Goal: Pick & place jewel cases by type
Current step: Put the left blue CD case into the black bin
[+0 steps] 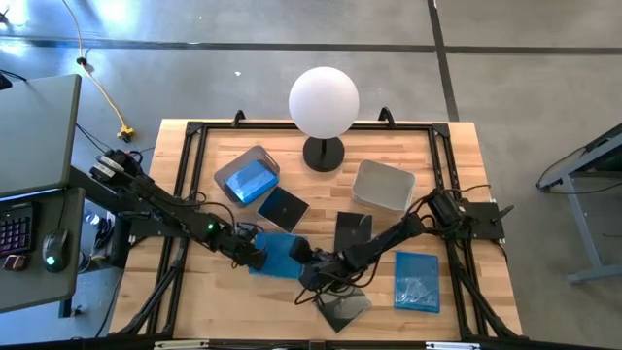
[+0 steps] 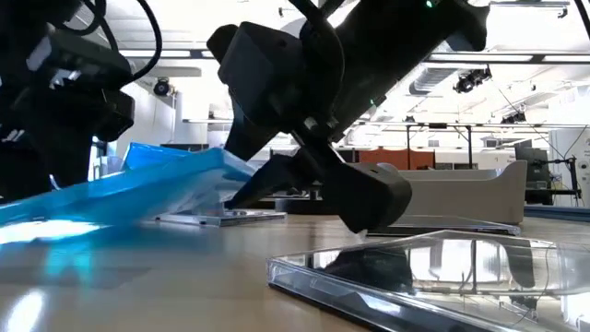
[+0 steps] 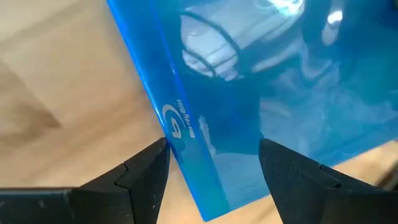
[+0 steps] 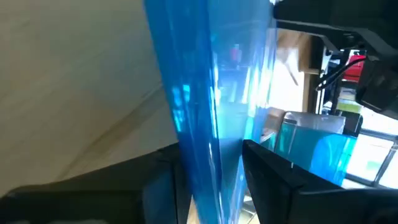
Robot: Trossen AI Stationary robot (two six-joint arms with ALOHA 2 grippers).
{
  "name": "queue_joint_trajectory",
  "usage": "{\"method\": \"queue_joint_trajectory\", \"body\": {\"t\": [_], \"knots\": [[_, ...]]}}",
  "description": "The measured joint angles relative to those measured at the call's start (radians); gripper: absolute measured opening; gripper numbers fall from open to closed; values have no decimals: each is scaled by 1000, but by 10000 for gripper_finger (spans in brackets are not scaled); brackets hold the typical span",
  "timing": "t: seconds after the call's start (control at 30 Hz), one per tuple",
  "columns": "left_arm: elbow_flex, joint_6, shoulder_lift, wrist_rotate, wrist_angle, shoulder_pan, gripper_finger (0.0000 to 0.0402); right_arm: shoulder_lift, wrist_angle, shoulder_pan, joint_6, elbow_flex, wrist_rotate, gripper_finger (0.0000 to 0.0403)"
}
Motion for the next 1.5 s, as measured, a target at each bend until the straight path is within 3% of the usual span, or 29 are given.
{"method": "queue_joint_trajectory", "body": {"t": [0.13, 0.33, 0.47, 0.7, 0.8, 1.03, 1.2, 1.33, 1.5], "knots": [[1, 13, 0, 0, 89, 0, 241, -1, 11, 0, 0, 0, 17, 124], [1, 40, -1, -8, 66, 1, 241, -1, 11, 0, 0, 1, 20, 114], [0, 40, -1, -9, 45, 1, 241, -3, 13, 1, 5, 2, 36, 83], [-1, 103, -8, 37, -9, 2, 241, -4, -3, 7, 5, 2, 192, 14], [-2, 78, -33, 56, -37, 2, 241, -4, -24, 14, 9, 2, 227, 8], [18, 94, -222, -96, -190, 1, 241, -4, -27, 24, 78, 2, 370, 31], [65, 142, -390, -199, -314, 1, 241, -4, 14, 23, 55, 2, 425, 22], [92, 217, -506, -253, -326, 1, 241, -4, 103, 4, 27, 3, 490, 14], [95, 306, -619, -283, -321, 1, 241, -4, 317, -43, -123, 3, 547, 22]]}}
